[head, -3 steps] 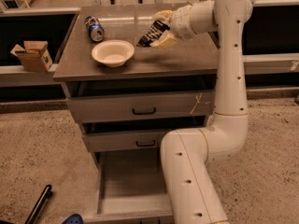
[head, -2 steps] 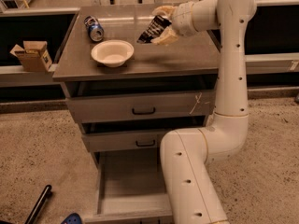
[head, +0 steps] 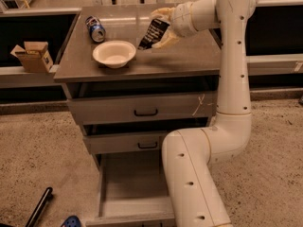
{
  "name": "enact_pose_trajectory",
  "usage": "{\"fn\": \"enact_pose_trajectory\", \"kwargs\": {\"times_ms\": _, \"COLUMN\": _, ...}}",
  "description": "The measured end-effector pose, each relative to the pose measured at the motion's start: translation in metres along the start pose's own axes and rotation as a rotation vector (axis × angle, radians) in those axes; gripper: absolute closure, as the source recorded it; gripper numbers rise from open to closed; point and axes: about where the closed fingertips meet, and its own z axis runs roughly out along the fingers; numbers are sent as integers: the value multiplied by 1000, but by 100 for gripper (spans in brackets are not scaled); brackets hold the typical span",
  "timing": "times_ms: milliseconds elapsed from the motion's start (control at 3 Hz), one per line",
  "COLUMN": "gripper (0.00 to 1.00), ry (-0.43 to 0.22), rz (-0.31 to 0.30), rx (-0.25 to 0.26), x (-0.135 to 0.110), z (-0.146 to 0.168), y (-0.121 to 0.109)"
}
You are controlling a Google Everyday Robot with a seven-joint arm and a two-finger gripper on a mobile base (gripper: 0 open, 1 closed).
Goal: Place rxbar chocolate into bottom drawer
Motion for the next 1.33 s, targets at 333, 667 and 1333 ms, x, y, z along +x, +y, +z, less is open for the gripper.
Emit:
{"fn": "enact_pose_trajectory", "kwargs": {"times_ms": 333, "gripper": 100, "ry": -64, "rz": -215, "rx": -57, "x": -27, "z": -13, "y": 14}}
{"fn": "enact_pose_trajectory", "kwargs": {"times_ms": 667, "gripper": 100, "ry": -81, "rz": -521, "rx": -93, "x": -52, "z": -20, "y": 25}}
{"fn": "enact_pose_trajectory", "kwargs": {"times_ms": 1333, "gripper": 100, "ry": 229, "rz": -1037, "rx": -315, "x": -33, "z": -20, "y": 69}}
